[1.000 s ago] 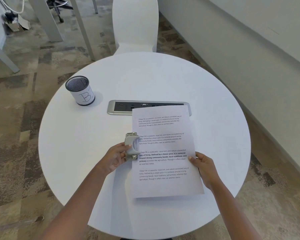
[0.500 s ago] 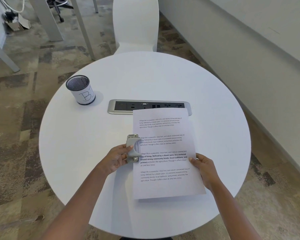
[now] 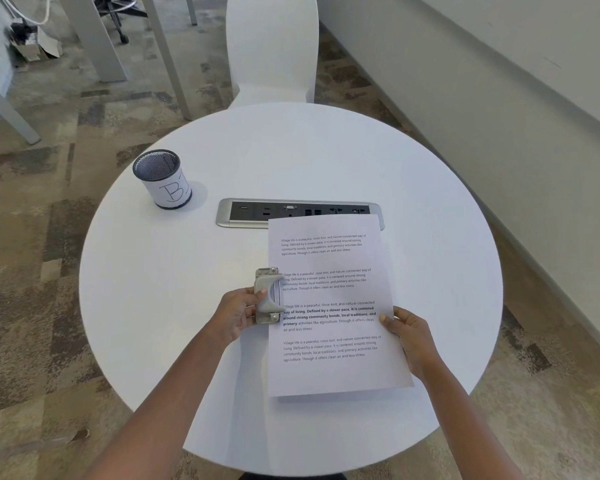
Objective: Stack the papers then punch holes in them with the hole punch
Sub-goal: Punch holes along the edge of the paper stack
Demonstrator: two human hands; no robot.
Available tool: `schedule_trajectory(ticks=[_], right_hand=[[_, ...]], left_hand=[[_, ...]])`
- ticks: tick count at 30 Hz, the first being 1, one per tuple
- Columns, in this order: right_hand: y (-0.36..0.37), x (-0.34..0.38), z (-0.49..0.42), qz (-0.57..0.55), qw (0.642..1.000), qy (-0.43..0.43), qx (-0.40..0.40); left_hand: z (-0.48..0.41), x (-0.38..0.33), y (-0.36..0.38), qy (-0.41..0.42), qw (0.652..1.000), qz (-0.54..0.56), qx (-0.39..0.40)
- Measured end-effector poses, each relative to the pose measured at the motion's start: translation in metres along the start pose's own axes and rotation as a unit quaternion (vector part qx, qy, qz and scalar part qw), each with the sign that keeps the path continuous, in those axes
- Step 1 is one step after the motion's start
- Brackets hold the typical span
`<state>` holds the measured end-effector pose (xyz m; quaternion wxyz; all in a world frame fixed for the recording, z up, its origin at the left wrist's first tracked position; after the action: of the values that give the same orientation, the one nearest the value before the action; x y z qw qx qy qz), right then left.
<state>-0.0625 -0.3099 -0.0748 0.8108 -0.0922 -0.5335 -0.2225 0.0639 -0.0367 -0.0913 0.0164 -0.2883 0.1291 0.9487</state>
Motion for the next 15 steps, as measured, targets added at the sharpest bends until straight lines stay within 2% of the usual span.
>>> schedule_trajectory(ticks=[15], right_hand=[[0.004,-0.0002,-0.0052,0.004,1.0,-0.001,0.01]], left_hand=[[0.0026,-0.0005,-0.0041,0.015,0.997,0.019,-0.074]])
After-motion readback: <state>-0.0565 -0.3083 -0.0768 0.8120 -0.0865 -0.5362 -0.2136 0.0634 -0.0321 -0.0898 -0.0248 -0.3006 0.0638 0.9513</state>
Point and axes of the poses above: each hand's wrist, its own z-axis away from the middle knuckle, its own y-axis out of the palm, x = y × z, the point moved 9 cm from there along -z, towards the middle knuckle, and after that the axes turned 9 degrees about -y, right-handed, at the moved point
